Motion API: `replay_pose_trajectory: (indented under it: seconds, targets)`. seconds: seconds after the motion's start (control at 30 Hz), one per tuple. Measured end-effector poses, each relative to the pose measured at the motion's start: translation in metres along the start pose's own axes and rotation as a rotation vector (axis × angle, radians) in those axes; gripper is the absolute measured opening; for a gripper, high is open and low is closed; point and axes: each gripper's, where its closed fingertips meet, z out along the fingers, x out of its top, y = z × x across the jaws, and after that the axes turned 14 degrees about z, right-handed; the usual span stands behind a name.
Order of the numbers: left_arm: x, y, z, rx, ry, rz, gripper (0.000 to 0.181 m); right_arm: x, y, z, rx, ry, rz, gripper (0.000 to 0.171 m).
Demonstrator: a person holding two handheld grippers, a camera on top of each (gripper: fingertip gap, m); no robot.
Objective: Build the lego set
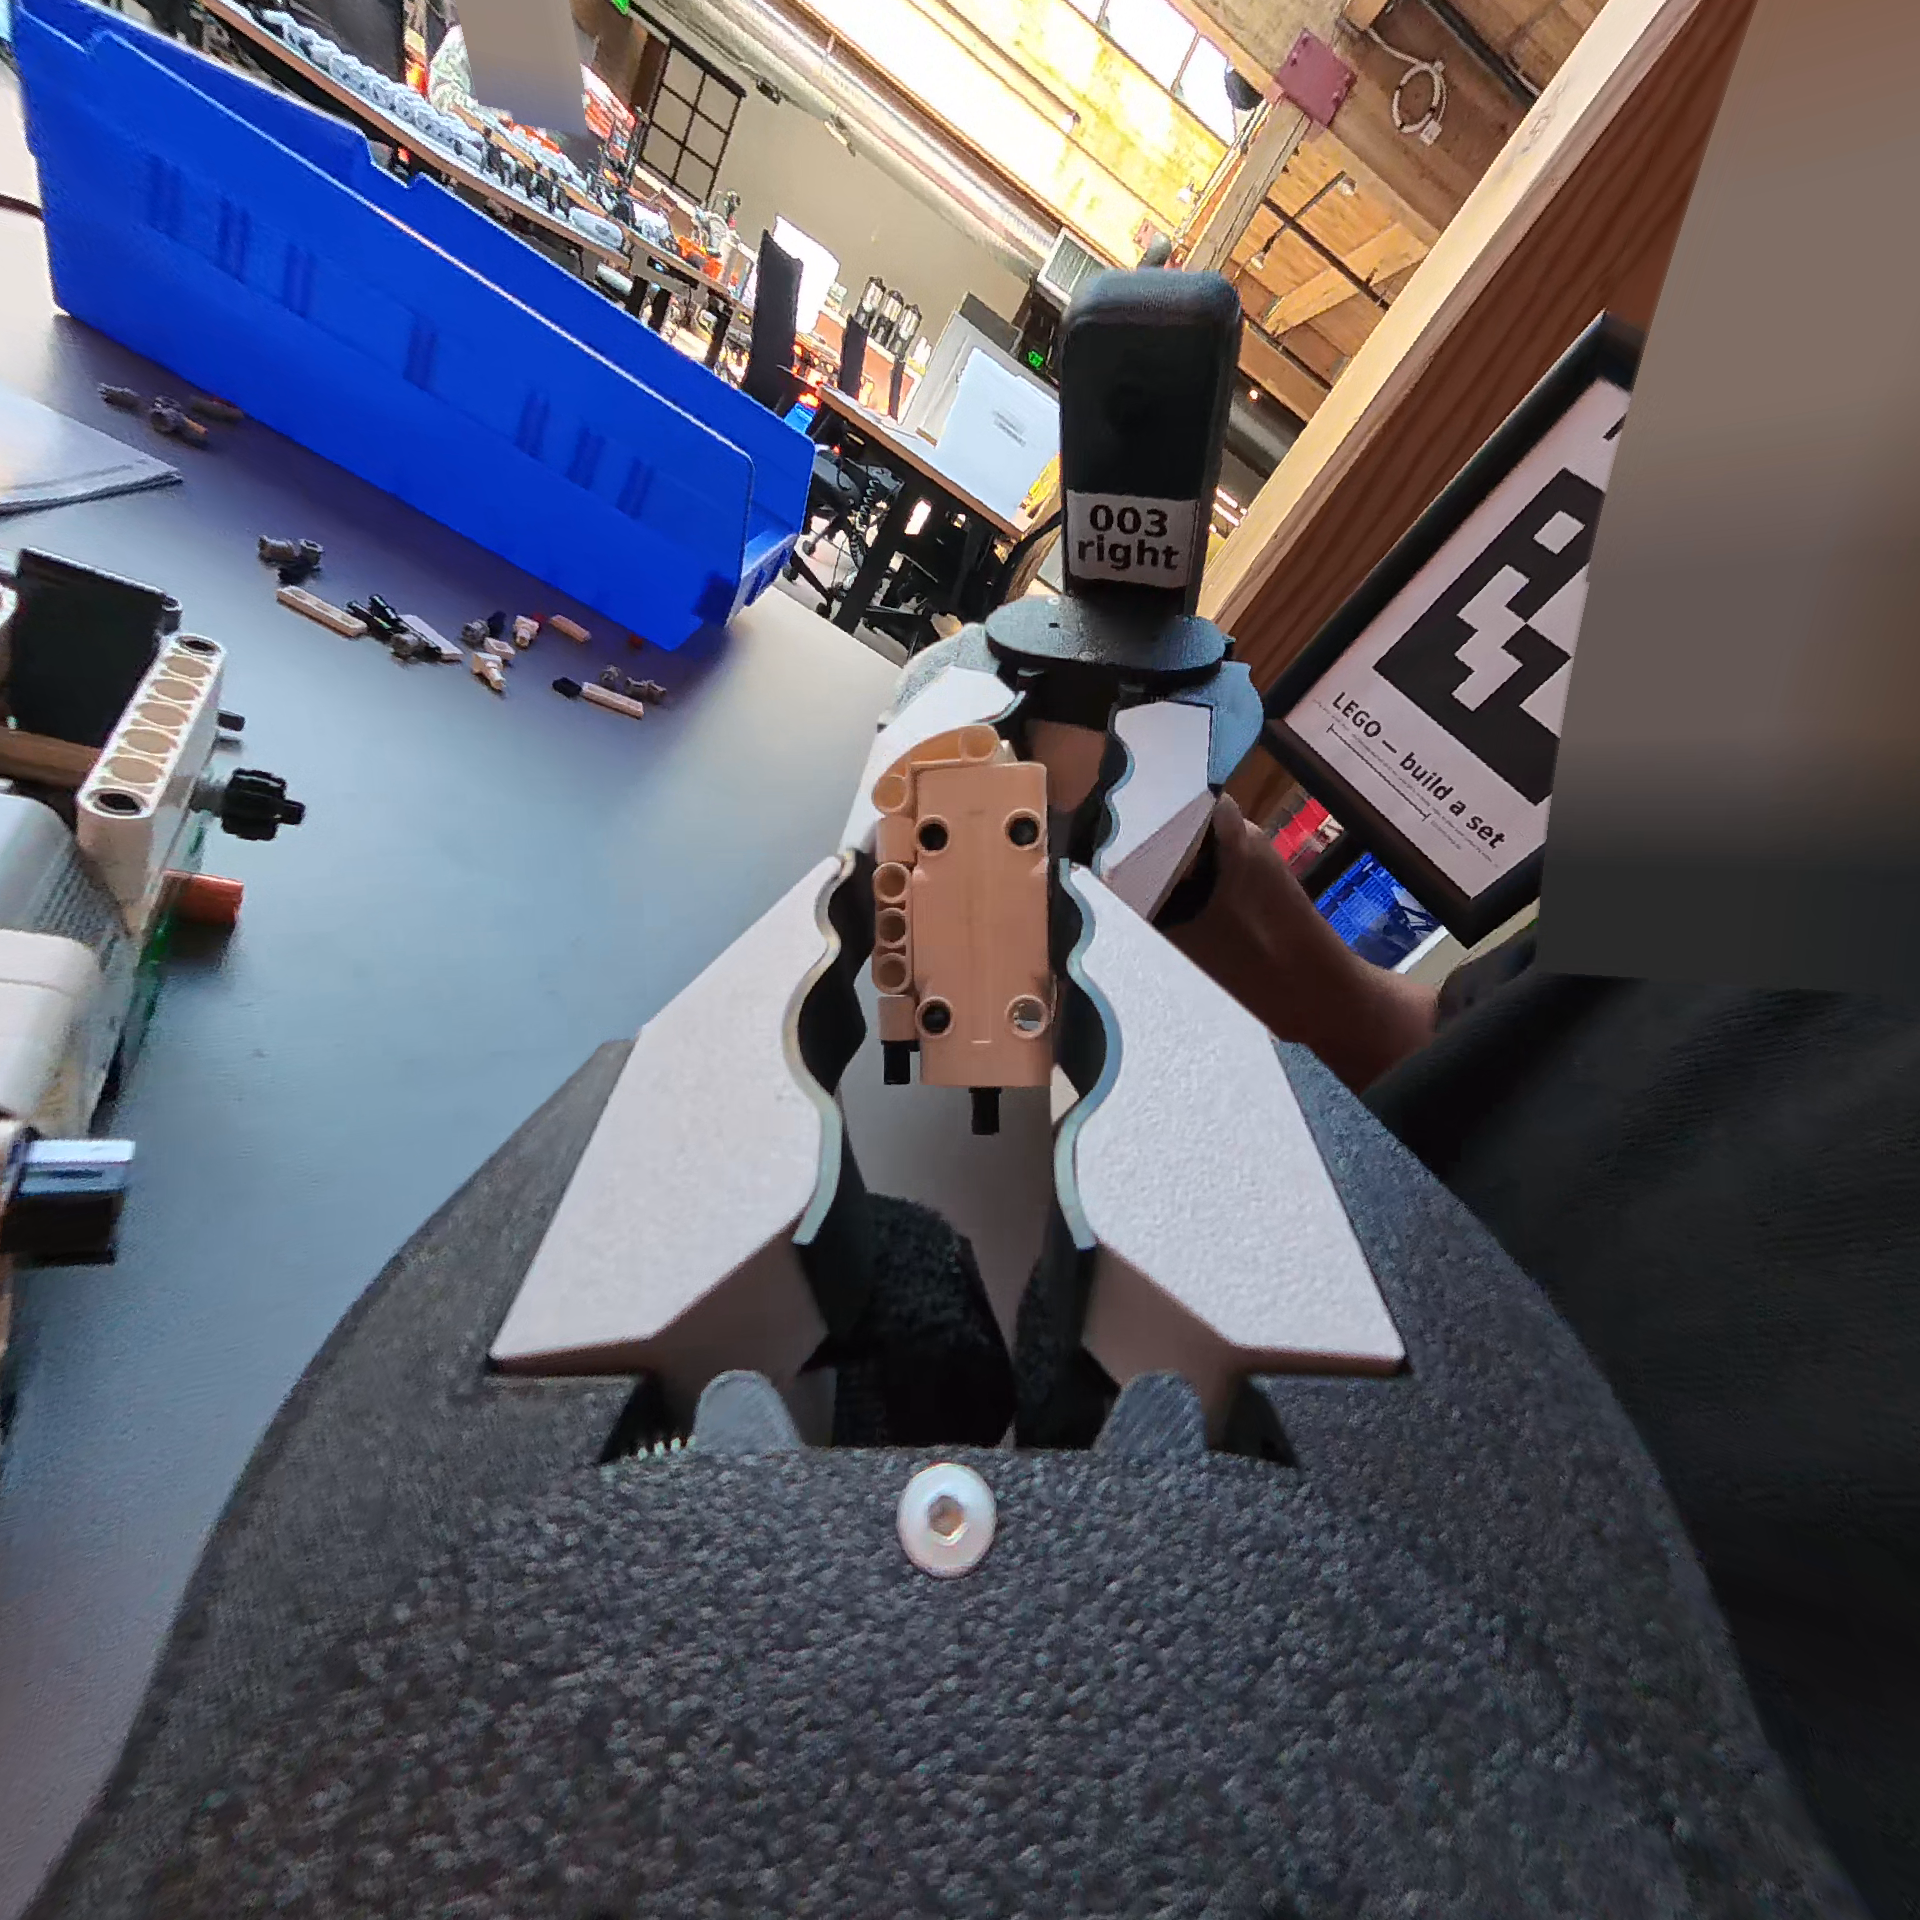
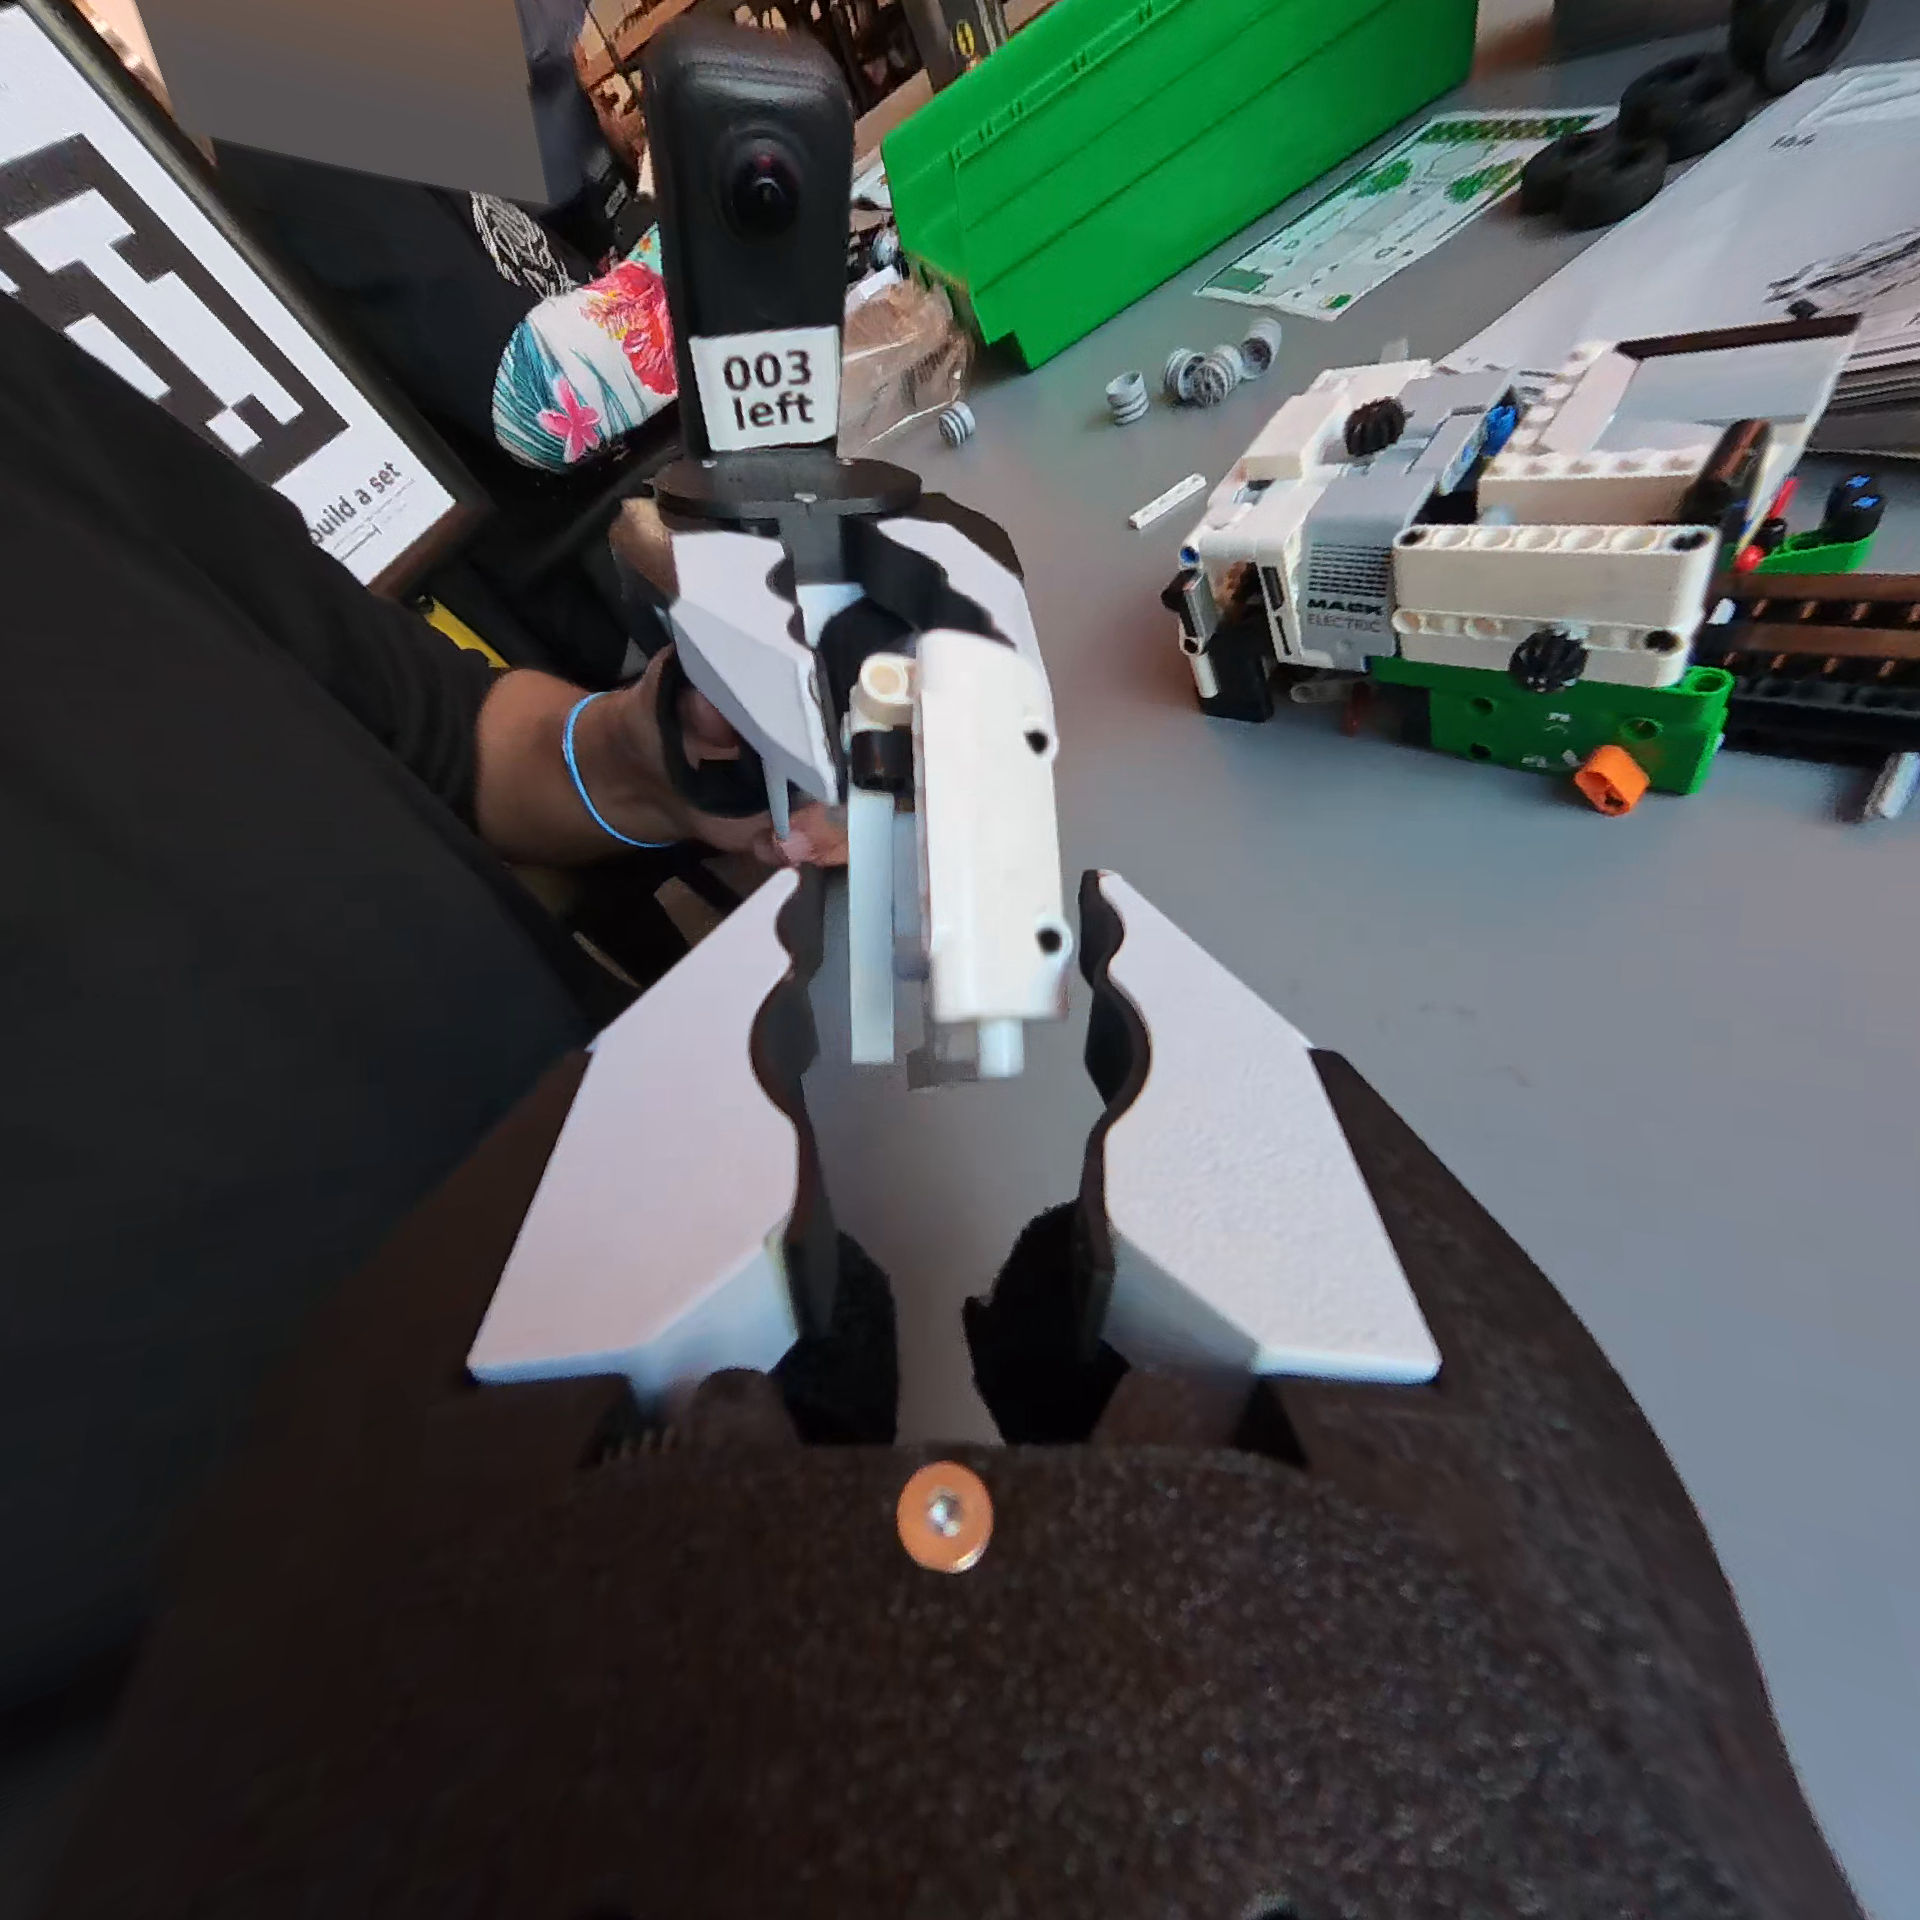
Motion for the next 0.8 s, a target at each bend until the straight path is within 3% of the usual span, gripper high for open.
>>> replay_pose_trajectory:
  seconds: [0.27,0.4,0.5,0.67,0.8]
  targets:
    - [-0.004,0.0,0.007,-0.065,-0.138,-0.046,0.032,-0.017,0.002,0.008,0.025,-0.135,0.008,0.039]
    - [0.006,-0.011,0.009,-0.095,-0.249,-0.196,0.033,-0.003,0.001,0.006,0.14,-0.027,0.163,0.038]
    - [0.019,-0.029,0.006,-0.035,-0.269,-0.218,0.033,0.009,0.003,-0.004,0.173,0.048,0.224,0.055]
    - [0.031,-0.047,0.002,0.049,-0.18,-0.322,0.033,0.032,0.023,-0.037,-0.349,0.259,-0.149,0.041]
    - [0.022,-0.049,0.004,0.071,-0.131,-0.408,0.032,0.024,0.015,-0.025,-0.571,0.229,-0.362,0.035]
